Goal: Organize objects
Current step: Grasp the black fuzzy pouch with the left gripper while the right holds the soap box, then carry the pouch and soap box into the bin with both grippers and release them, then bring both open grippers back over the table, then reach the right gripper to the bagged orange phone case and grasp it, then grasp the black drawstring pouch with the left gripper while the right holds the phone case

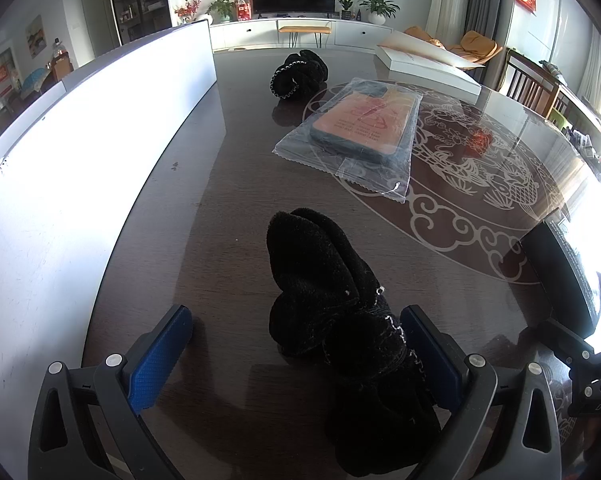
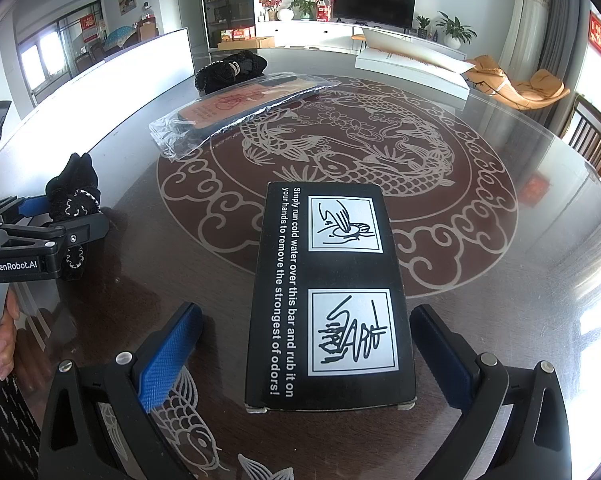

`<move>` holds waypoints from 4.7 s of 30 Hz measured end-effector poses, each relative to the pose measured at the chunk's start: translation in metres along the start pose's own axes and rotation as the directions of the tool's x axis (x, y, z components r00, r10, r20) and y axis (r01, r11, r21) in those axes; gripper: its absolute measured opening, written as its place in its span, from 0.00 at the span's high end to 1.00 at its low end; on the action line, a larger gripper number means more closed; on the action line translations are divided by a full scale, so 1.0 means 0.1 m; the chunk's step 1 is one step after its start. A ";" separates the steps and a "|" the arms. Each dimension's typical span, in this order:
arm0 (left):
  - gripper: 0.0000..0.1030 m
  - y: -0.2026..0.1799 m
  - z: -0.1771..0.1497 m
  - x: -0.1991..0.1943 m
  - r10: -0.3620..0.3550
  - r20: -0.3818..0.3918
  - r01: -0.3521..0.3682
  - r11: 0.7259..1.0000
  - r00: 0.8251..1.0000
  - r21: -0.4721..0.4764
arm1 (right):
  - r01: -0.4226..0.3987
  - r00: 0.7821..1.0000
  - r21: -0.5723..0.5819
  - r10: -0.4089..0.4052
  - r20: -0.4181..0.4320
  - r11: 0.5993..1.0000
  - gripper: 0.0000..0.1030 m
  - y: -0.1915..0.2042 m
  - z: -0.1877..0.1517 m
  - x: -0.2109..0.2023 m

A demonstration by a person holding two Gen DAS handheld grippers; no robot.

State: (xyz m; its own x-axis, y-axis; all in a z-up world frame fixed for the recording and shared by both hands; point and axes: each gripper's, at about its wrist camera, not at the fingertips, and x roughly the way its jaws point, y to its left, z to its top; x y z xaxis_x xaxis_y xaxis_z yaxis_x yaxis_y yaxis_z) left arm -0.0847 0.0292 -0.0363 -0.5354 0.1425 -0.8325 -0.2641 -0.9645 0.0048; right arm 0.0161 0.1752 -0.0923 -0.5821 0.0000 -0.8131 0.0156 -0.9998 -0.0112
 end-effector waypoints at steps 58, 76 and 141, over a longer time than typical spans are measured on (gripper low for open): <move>0.28 2.10 -0.38 -1.67 0.129 0.221 -0.003 0.870 0.967 -0.494 | -0.269 0.947 -0.222 0.299 0.119 0.937 0.06 1.88 0.81 -0.22; 0.00 0.12 0.02 -0.24 0.043 0.019 -0.040 0.987 0.999 -0.157 | 0.033 0.998 0.102 -0.038 0.042 0.994 0.06 -0.07 -0.08 -0.09; 0.00 0.17 -0.04 -0.09 0.104 -0.001 -0.103 0.982 0.995 -0.156 | 0.054 0.996 0.071 -0.049 -0.070 0.996 0.24 0.61 1.71 1.03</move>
State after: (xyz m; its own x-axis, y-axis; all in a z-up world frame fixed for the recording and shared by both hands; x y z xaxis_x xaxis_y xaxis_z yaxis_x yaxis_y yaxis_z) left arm -0.0811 0.0102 -0.0312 -0.5589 0.0409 -0.8282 -0.0788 -0.9969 0.0039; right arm -0.1815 0.1112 -0.0770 -0.5237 0.0505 -0.8504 -0.0738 -0.9972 -0.0138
